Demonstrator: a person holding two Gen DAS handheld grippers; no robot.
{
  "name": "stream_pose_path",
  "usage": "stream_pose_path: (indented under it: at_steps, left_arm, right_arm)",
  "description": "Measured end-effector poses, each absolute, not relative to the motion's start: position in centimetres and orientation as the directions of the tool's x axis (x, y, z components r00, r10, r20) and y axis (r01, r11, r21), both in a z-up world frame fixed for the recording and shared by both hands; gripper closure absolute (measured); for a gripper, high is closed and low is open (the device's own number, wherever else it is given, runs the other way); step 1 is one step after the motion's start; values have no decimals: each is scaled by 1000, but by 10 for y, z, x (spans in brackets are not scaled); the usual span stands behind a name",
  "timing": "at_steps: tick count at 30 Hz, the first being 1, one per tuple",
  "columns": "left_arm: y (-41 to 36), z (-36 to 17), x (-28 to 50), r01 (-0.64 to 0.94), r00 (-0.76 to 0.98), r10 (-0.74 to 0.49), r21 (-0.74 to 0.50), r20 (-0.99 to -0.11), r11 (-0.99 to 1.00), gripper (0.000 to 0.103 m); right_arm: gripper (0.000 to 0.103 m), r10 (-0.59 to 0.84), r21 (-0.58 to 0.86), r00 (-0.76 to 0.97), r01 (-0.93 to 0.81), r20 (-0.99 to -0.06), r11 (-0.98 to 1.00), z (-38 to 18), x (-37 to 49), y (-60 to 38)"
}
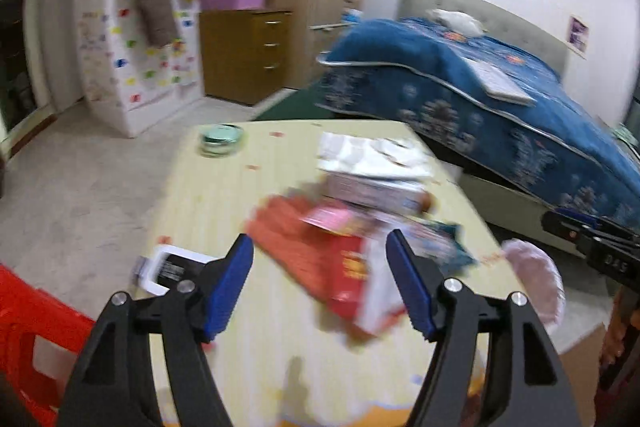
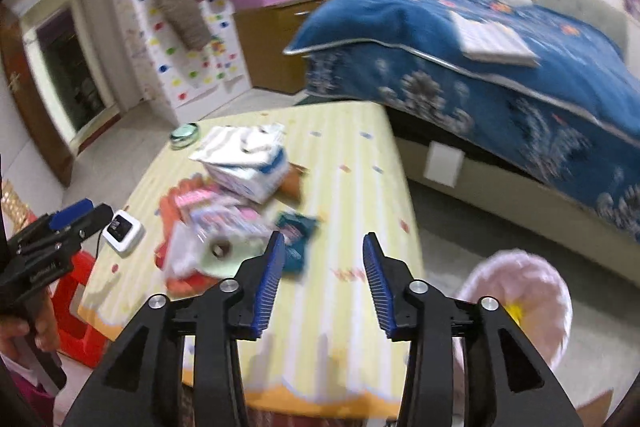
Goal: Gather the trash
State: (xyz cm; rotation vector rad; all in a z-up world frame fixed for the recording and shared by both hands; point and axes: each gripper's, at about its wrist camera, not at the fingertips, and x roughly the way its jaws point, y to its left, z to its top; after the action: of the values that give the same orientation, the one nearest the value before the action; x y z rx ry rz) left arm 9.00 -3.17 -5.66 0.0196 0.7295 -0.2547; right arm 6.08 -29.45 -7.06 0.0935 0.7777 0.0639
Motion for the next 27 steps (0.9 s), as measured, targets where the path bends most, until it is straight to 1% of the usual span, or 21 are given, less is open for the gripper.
stream_pose_path:
  at_steps: [4,8,12,14,21,22,23,24,25,27]
  left_arm:
    - [-8,-58,122,177,723,-168,-56,-670,983,35]
    - [5,-68,151,140,715,-135,-49,-686,989,35]
    - [8,-78,179,125,699,-119,-43,-705,991,35]
    - [8,-83,192,120,692,-113,-40,-713,992,35]
    - [9,-93,201,139,672,-137,-58,-728,989,35]
    - [9,-95,200,142,668,-141,-61,-730,988,35]
    - [9,-95,199,144,666,-144,-64,-732,988,35]
    - [10,-96,198,143,664,-144,-65,-734,988,35]
    - [10,-96,196,141,662,-143,-65,-736,988,35]
    - [10,-96,193,139,661,-141,-65,-737,988,35]
  right_arm:
    - [55,127,97,700,-82,-703,992,-73,104,-273]
    - [54,150,93,679,-120,-718,988,-84,154,-257]
    - [47,160,98,654,-130,-740,987,-96,191,-246]
    - [41,167,109,640,-129,-750,986,-102,207,-245]
    - [41,217,152,561,-160,-799,975,-124,229,-236]
    - [42,223,154,555,-168,-802,974,-126,227,-234]
    - [46,225,153,560,-174,-797,973,-126,222,-232]
    - [50,232,156,561,-180,-795,971,-124,220,-229]
    - [58,239,161,562,-186,-792,969,-122,217,-228]
    - [64,237,150,585,-194,-776,969,-113,207,-224]
